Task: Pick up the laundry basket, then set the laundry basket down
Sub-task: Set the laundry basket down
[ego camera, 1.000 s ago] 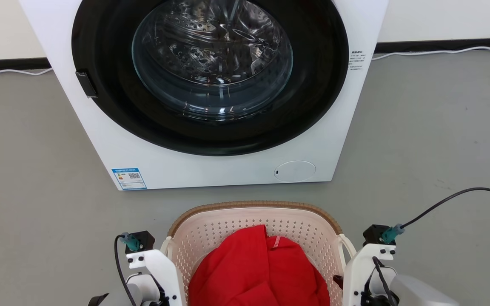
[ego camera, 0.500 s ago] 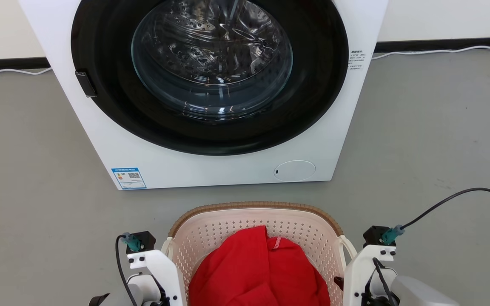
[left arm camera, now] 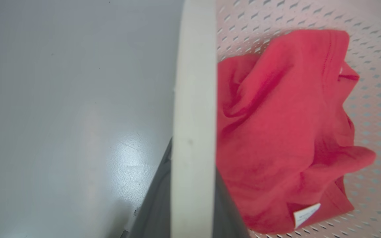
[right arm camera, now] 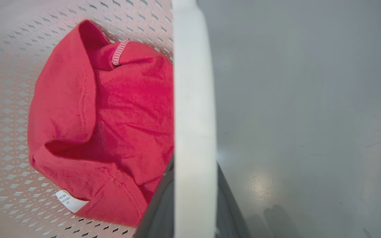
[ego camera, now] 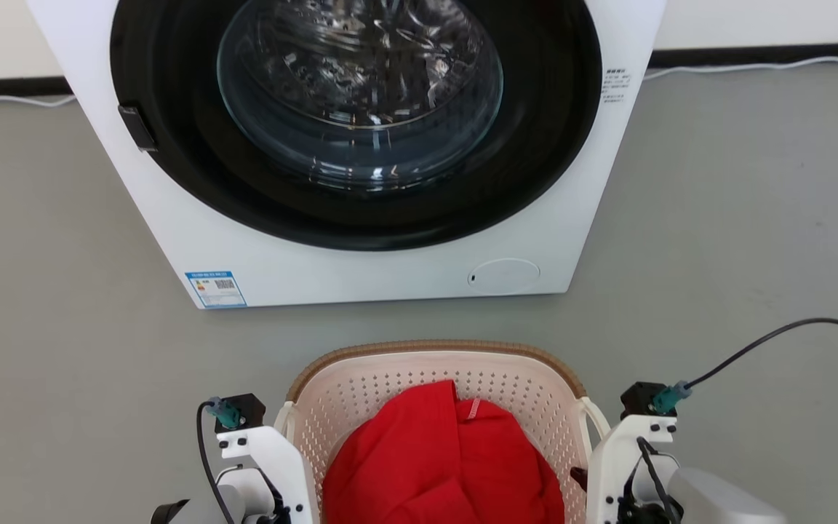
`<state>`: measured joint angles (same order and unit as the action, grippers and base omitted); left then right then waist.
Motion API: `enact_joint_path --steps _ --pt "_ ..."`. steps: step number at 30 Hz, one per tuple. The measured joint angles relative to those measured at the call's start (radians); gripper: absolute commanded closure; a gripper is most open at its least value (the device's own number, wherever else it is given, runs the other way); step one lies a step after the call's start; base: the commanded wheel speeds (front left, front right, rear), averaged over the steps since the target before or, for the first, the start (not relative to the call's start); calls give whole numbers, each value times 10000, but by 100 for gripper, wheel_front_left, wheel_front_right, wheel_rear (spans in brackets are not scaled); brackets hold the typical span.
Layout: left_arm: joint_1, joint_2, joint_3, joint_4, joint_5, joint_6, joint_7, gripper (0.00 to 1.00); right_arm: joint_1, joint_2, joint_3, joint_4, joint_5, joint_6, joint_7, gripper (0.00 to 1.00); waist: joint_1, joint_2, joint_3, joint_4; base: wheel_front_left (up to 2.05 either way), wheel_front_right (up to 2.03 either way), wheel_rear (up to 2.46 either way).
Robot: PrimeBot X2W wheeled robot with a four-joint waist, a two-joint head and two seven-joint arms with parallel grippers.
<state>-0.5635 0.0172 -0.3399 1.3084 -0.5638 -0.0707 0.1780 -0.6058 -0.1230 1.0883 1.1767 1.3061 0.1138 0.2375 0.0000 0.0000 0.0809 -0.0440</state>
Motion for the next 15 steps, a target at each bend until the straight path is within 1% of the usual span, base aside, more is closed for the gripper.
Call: enact_joint_path --steps 15 --pt "-625 77 -81 -21 -79 2 -529 100 -736 -54 115 -77 94 0 -458 100 0 0 1123 -12 0 0 0"
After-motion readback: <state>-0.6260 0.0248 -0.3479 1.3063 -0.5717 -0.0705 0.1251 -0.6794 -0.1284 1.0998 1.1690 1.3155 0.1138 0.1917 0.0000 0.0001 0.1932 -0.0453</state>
